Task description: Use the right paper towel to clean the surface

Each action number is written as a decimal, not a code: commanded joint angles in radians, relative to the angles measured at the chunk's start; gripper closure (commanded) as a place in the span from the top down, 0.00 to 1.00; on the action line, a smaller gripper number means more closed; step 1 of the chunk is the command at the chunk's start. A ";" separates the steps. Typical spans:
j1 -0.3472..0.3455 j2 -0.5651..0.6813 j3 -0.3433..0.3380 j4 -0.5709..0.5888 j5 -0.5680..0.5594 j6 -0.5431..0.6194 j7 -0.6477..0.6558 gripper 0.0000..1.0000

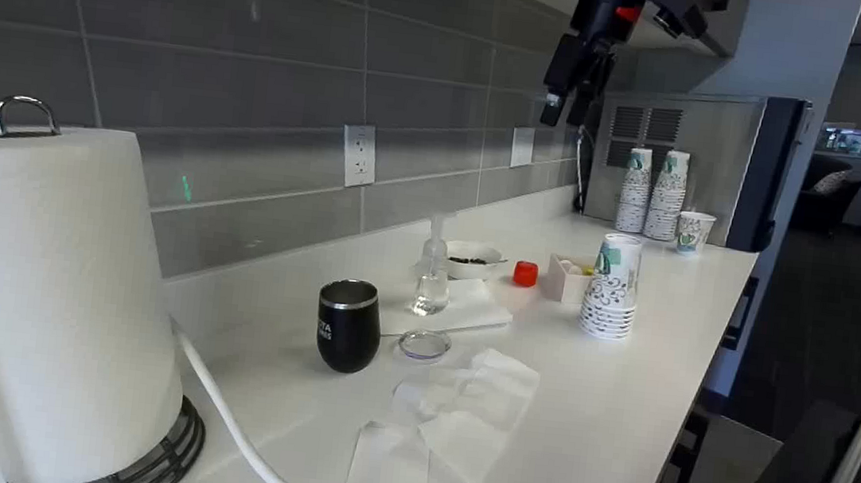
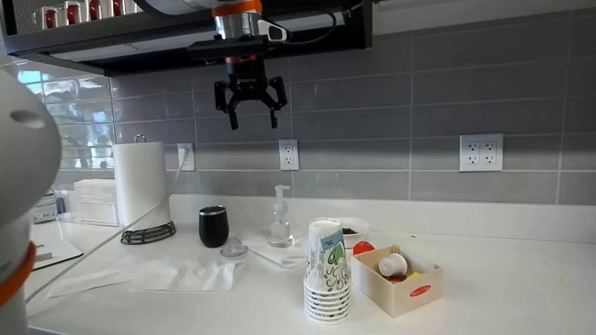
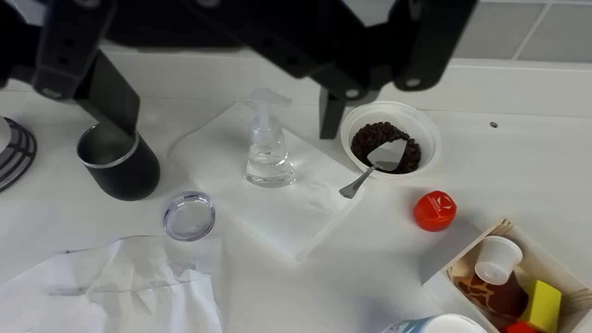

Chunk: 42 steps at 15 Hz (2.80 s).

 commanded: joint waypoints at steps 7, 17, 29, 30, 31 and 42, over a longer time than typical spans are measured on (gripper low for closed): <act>-0.003 0.000 0.002 0.001 0.001 -0.002 -0.001 1.00; 0.073 -0.008 0.076 -0.130 0.031 0.073 0.019 1.00; 0.214 0.359 0.101 -0.120 0.212 0.371 -0.019 1.00; 0.211 0.390 0.111 -0.110 0.216 0.365 -0.013 1.00; 0.207 0.420 0.120 -0.101 0.220 0.361 -0.011 1.00; 0.143 0.709 0.195 -0.021 0.116 0.376 0.138 1.00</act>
